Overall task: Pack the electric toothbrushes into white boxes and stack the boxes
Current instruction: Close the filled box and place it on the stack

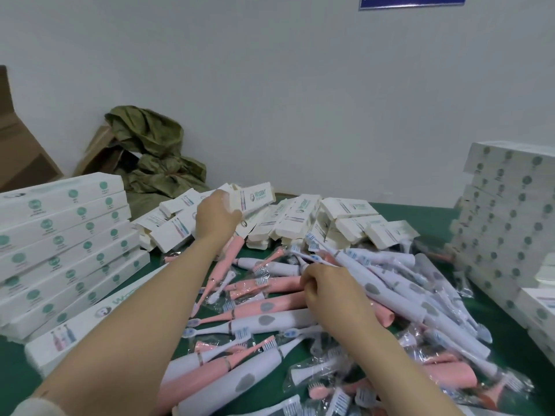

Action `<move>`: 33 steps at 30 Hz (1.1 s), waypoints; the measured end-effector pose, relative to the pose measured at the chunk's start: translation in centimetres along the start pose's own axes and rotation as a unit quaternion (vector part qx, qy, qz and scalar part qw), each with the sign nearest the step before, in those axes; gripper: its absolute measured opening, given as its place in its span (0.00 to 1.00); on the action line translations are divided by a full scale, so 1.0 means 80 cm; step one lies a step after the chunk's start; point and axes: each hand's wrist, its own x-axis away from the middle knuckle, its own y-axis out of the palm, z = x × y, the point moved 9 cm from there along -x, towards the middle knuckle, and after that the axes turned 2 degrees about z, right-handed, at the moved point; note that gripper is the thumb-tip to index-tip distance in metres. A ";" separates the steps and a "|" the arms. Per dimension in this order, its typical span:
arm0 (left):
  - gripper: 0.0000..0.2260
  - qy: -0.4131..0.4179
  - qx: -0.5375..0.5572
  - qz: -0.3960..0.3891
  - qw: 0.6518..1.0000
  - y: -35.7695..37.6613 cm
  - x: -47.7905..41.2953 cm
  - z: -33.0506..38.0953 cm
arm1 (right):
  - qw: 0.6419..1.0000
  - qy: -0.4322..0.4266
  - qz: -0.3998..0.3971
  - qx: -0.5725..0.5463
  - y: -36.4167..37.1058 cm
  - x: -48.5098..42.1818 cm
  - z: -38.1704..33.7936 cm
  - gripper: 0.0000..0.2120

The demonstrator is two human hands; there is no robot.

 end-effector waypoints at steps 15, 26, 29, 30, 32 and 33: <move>0.05 0.079 0.400 0.046 0.912 -0.205 0.117 0.131 | 0.947 -0.211 0.040 -0.240 -0.095 0.019 -0.115 0.43; 0.34 0.073 0.645 -0.202 0.733 -0.143 0.144 0.148 | 0.924 -0.162 0.017 -0.347 -0.089 0.021 -0.117 0.26; 0.24 0.097 0.631 -0.154 0.755 -0.144 0.142 0.156 | 0.926 -0.169 -0.013 -0.338 -0.079 0.021 -0.118 0.24; 0.19 0.096 0.623 -0.124 0.766 -0.145 0.141 0.156 | 0.926 -0.162 -0.029 -0.339 -0.077 0.020 -0.116 0.25; 0.15 0.073 0.611 -0.068 0.785 -0.145 0.139 0.149 | 0.926 -0.131 -0.037 -0.352 -0.083 0.018 -0.106 0.25; 0.14 0.065 0.593 -0.048 0.801 -0.144 0.140 0.145 | 0.922 -0.104 -0.021 -0.371 -0.092 0.015 -0.099 0.23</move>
